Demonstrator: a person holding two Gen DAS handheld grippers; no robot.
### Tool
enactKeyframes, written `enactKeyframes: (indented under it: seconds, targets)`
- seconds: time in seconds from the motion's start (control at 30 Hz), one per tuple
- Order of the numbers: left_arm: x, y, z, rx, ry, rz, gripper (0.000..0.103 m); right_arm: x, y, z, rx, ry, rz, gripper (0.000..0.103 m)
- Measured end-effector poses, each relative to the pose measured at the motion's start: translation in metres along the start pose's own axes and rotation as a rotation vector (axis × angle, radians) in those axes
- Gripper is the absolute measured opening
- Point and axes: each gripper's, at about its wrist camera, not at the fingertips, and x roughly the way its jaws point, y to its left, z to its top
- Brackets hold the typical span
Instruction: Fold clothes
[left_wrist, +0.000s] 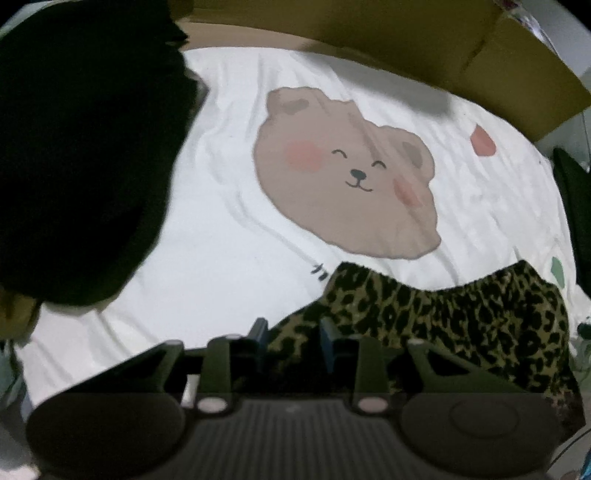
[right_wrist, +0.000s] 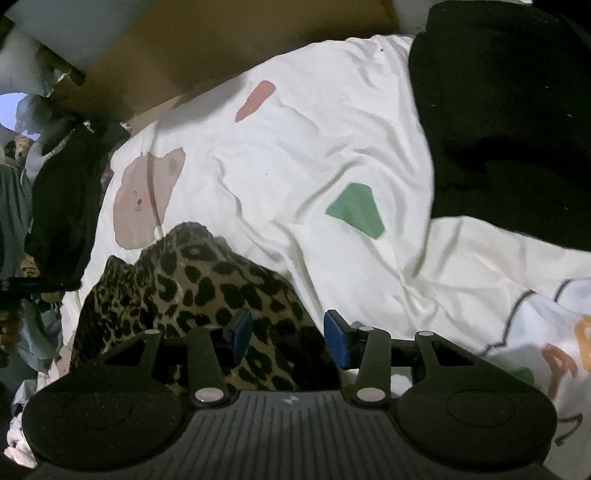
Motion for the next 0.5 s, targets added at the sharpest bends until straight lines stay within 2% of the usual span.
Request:
enactKeyframes:
  seconds: [0.13,0.27,0.4,0.5]
  targets:
    - [0.016,-0.006,0.004,0.02,0.011,-0.004,0.034,0.009,0.006,0.007,-0.012,-0.01,-0.01,0.05]
    - [0.026,-0.01,0.005,0.047,0.01,-0.011,0.042,0.016,0.01,0.014,-0.032,-0.028,-0.031,0.05]
    - [0.03,-0.008,0.004,0.036,0.016,-0.028,0.043,0.025,0.016,0.024,-0.061,-0.046,-0.048,0.05]
    - [0.031,-0.009,0.001,0.049,0.016,-0.026,0.052,0.032,0.023,0.029,-0.083,-0.052,-0.047,0.05]
